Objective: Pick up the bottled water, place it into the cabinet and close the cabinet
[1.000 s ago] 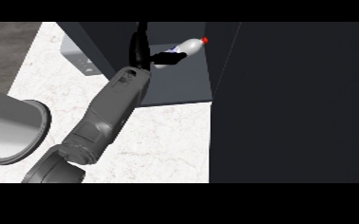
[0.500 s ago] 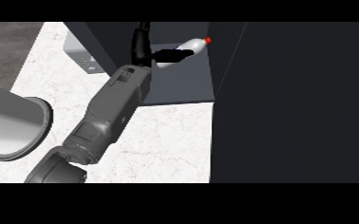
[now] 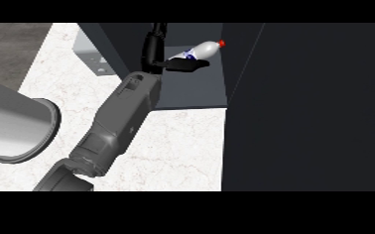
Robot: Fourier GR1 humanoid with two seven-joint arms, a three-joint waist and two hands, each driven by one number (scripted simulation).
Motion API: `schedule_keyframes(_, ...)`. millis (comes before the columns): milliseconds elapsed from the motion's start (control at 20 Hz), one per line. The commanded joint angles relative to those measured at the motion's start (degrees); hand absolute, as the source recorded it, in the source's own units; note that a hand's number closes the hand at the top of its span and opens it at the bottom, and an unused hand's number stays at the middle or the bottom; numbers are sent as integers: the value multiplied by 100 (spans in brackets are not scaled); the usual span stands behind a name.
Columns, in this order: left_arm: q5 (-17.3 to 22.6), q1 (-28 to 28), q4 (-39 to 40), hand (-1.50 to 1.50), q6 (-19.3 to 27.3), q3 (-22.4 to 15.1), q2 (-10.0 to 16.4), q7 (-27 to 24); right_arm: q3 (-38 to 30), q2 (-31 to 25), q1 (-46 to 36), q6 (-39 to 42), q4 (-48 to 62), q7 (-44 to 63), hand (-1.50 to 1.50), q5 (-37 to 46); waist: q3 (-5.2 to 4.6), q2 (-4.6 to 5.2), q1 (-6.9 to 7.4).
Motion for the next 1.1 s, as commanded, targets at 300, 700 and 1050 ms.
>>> schedule_keyframes(300, 500, 1046, -1158, -150, -442, -329, 15, 176, 238, 130, 423, -150, -73, -99, -150, 153, -33, -181, 409)
schedule_keyframes(700, 961, 2311, -2984, -150, -756, -1025, 235, 759, 219, 24, 580, -230, -433, 179, -150, 58, -35, -202, 515)
schedule_keyframes(1050, 1002, 3659, -5449, -150, -330, -1799, 451, 1736, 237, 44, 537, -274, -549, 196, -150, 40, -30, -206, 570)
